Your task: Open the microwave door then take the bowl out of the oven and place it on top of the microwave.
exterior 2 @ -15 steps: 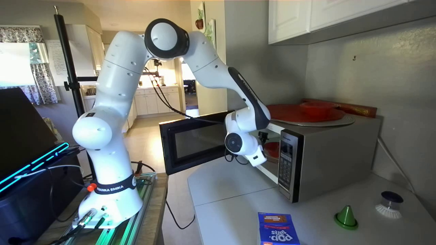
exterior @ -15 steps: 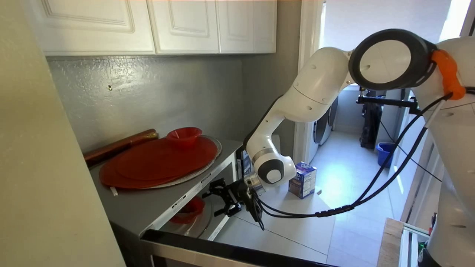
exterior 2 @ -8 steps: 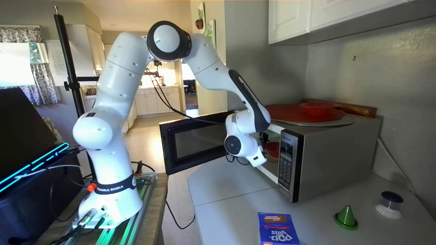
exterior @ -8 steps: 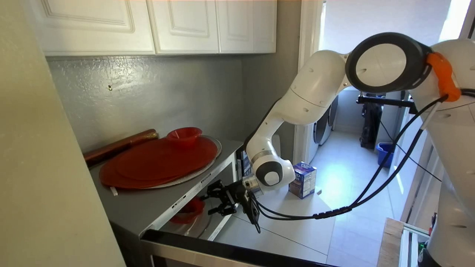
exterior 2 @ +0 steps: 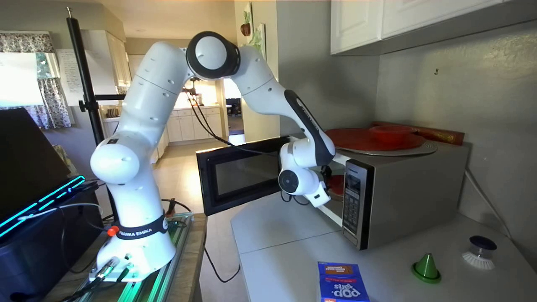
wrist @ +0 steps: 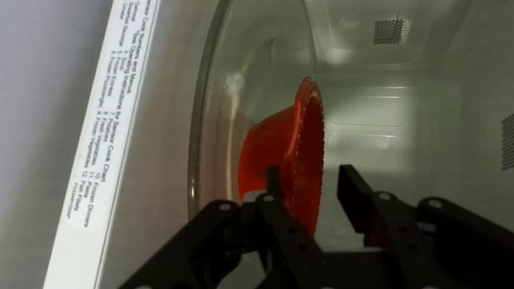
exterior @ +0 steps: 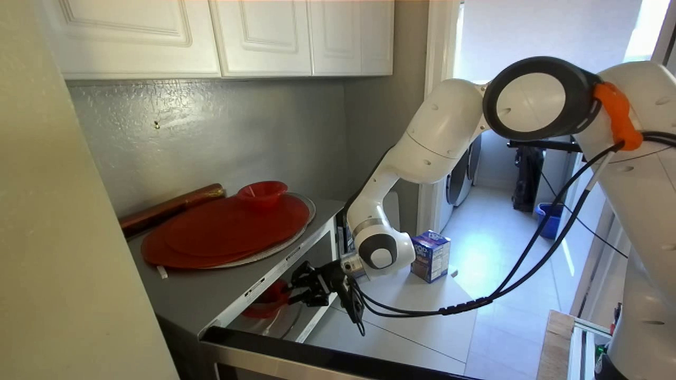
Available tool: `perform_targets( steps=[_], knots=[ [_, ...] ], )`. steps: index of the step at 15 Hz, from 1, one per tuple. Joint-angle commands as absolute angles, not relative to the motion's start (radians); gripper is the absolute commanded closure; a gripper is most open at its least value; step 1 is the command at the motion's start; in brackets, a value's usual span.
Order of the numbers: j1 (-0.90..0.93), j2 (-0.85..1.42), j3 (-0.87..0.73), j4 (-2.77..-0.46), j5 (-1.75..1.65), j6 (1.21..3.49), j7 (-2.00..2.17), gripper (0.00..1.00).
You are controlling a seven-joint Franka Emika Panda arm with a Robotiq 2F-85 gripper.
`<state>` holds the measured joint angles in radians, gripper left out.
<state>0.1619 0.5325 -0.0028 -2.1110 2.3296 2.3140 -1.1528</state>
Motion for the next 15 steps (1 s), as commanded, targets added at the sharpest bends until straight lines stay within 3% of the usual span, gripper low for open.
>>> perform_targets(
  steps=[1,2,3,10,15],
  knots=[
    [0.185,0.564,-0.019,-2.077,2.372,2.309,-1.183,0.88],
    [0.187,0.568,-0.020,-2.073,2.373,2.309,-1.183,0.98],
    [0.188,0.571,-0.021,-2.069,2.374,2.310,-1.184,1.00],
    [0.194,0.561,-0.022,-2.078,2.336,2.318,-1.160,1.00],
    [0.171,0.486,-0.019,-2.206,2.176,2.277,-1.076,1.00]
  ],
)
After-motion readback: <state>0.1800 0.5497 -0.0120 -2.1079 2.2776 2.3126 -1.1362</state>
